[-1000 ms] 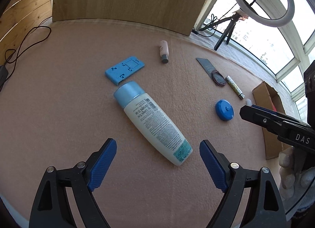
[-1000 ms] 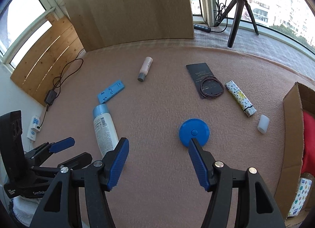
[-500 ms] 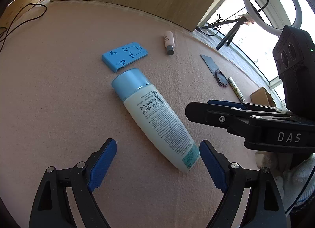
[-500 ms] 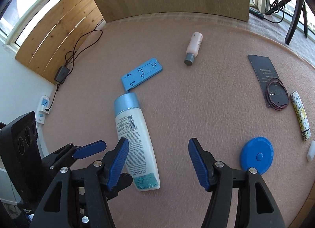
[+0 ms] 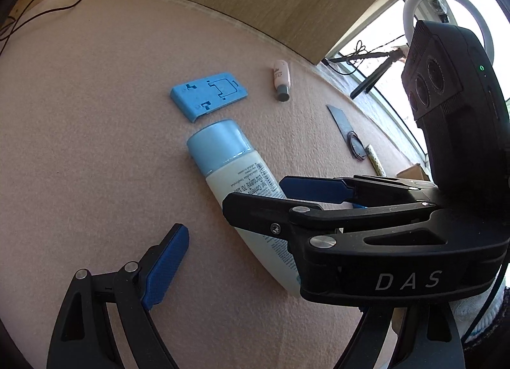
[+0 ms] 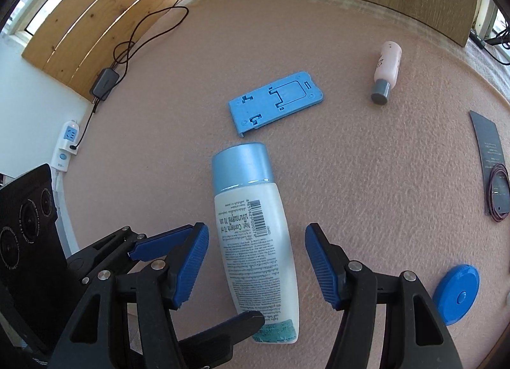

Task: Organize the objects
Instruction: 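Close the right tool on the white-and-blue lotion bottle and lift it, then carry the lotion bottle with the right tool over the box and lower it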

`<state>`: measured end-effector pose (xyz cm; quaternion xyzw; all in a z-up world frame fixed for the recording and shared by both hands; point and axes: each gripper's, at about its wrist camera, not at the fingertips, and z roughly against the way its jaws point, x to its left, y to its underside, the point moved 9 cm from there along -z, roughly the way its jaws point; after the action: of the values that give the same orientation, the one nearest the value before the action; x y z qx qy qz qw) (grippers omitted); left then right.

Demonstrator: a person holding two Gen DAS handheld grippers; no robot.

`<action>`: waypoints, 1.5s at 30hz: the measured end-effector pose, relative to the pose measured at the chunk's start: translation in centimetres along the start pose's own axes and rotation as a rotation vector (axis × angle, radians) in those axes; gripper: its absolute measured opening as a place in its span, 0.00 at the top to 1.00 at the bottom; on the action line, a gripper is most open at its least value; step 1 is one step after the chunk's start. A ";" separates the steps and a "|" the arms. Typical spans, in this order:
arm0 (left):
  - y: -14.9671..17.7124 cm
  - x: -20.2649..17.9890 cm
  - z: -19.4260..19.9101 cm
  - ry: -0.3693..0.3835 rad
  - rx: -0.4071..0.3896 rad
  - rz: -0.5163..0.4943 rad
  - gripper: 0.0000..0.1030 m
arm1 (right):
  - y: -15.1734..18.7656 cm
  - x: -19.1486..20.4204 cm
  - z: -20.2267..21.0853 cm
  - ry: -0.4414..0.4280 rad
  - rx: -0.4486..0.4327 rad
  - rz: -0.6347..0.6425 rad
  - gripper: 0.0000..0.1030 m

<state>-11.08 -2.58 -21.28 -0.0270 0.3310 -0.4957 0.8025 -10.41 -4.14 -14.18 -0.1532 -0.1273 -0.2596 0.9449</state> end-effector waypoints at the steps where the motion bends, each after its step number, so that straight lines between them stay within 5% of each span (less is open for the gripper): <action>1: 0.0 0.0 0.0 -0.001 0.000 -0.002 0.14 | -0.1 0.1 -0.1 -0.004 0.002 -0.003 0.42; 13: -0.6 -0.6 -1.0 0.002 0.002 -0.026 0.15 | -0.4 0.7 -0.4 -0.044 -0.015 -0.036 0.43; 27: 0.1 -1.0 -1.1 0.009 0.020 -0.090 0.20 | 0.2 0.5 0.2 -0.107 -0.030 -0.073 0.62; 33: 0.5 -0.9 -0.8 0.003 0.036 -0.084 0.41 | 0.6 -0.6 1.2 -0.122 -0.057 -0.117 0.64; 45: 1.5 -7.5 -1.1 0.045 0.052 -0.186 0.43 | 3.8 -4.1 5.8 -0.113 -0.160 -0.197 0.69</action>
<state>-12.71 4.60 -18.94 -0.0257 0.3319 -0.5772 0.7457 -12.77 2.85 -10.96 -0.2291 -0.1737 -0.3513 0.8910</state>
